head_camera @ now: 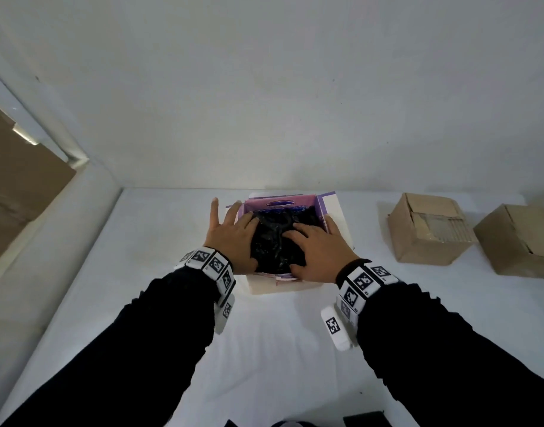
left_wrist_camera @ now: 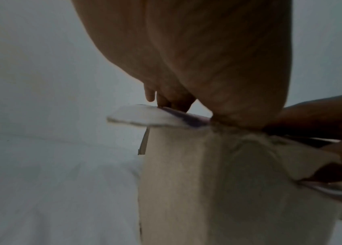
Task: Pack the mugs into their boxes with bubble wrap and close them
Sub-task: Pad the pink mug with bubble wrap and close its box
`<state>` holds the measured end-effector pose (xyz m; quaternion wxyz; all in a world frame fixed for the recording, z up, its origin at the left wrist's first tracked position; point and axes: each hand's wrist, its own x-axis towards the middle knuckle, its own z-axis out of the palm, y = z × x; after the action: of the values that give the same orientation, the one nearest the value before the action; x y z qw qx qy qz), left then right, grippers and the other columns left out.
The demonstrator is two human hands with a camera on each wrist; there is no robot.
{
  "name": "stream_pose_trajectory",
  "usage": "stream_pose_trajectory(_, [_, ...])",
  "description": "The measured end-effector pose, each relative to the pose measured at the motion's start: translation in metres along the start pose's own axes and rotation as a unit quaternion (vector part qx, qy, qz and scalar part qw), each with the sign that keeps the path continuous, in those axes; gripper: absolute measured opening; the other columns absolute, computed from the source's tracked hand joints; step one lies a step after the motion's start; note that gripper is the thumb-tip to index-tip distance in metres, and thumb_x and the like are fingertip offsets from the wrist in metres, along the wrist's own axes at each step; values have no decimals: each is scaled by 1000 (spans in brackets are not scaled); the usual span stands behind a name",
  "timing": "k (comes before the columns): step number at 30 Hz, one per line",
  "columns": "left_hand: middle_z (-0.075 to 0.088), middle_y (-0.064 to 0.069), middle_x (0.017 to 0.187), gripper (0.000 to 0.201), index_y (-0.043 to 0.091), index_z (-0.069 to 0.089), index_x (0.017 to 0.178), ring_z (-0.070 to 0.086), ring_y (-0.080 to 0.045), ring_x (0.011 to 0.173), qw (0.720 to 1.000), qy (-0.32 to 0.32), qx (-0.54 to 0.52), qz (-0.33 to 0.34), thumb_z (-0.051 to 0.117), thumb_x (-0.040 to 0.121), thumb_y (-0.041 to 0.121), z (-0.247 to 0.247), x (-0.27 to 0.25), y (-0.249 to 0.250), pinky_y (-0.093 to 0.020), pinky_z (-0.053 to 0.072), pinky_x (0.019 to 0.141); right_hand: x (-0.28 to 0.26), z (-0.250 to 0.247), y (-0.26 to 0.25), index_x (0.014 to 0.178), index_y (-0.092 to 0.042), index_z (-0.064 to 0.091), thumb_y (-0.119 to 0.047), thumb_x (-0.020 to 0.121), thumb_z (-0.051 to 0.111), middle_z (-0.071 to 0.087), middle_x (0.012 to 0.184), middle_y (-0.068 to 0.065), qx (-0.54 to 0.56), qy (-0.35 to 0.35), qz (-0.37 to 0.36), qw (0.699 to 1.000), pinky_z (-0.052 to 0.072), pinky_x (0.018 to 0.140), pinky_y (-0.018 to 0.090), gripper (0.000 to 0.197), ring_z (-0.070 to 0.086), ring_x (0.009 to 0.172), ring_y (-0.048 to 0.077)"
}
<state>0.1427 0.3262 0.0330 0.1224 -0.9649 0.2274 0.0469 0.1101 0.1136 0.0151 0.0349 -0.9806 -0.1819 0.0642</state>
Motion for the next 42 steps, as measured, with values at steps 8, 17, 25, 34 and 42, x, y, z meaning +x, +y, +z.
stream_pose_trajectory(8, [56,14,128,64,29,54,123,0,-34,145,999,-52,5,-6,44,63,48,2,19,9,-69,-24,100,3,-3,6,149,-34,27,-64,80,47,22,159,0,-16,-53,7,998,-10,115,59,77,33,140,23])
stream_pose_trajectory(17, [61,8,64,32,23,63,65,56,-21,91,978,185,-84,50,44,77,46,13,-21,11,-52,23,101,-5,9,11,116,-29,60,-56,78,26,55,115,-3,-49,35,-37,998,16,105,60,59,45,108,26])
stream_pose_trajectory(25, [57,6,79,37,26,67,75,54,-21,90,971,181,14,153,52,80,59,33,-40,11,-51,28,102,-6,6,8,117,-27,60,-58,72,13,47,116,0,-48,20,-25,998,16,104,52,72,45,107,22])
stream_pose_trajectory(34, [57,8,62,23,21,56,73,57,-18,87,976,179,51,112,66,84,39,41,-52,19,-53,25,105,-21,14,-6,105,-20,45,-44,83,44,47,99,-1,-16,72,43,996,29,95,46,33,55,83,22])
stream_pose_trajectory(42, [55,11,73,14,28,65,70,51,-22,94,982,143,78,96,78,71,32,32,-50,20,-58,24,101,-29,19,-16,103,-19,46,-42,86,40,56,89,-2,-30,85,71,993,29,95,47,29,58,78,23])
